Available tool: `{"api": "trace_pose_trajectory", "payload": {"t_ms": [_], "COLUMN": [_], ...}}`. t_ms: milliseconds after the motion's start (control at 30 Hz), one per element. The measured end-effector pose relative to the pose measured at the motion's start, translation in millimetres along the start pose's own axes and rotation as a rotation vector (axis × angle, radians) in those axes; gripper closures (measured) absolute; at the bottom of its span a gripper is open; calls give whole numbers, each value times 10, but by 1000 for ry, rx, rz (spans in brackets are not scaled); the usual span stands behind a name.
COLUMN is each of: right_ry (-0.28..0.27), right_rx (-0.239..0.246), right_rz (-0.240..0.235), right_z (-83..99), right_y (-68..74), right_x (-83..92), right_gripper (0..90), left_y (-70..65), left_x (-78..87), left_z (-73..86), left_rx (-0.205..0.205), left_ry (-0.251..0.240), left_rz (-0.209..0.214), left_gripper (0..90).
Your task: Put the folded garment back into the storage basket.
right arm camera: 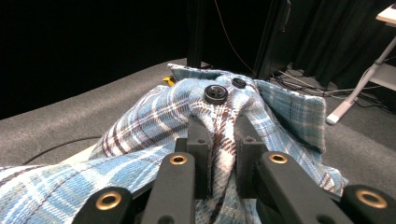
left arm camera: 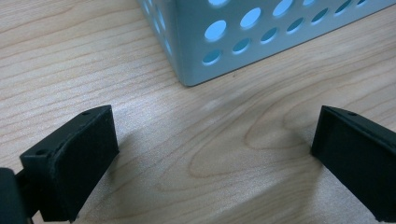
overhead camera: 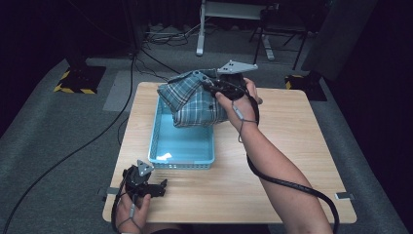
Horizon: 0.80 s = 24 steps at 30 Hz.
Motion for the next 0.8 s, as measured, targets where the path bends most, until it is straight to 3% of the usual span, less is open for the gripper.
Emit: {"api": "trace_pose_trajectory", "payload": {"t_ms": [800], "right_ry": [21], "right_rx": [6], "right_rz": [-54], "right_z": [113], "right_y": [360], "right_x": [-373], "right_gripper": [806], "left_y": [1], "left_x": [0], "left_z": [0], "left_rx": [-1], "left_ry": [0], "left_rz": [-1], "left_gripper": [3]}}
Point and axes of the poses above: each handheld gripper's, and its own axes: x roughly backward along the jaws, z roughly out of its underside, y roughly to its left, the point moved 3 cm from there along -x, roughly forward along the jaws, and after that the axes turned 9 degrees about z, right-handed, at the moved point
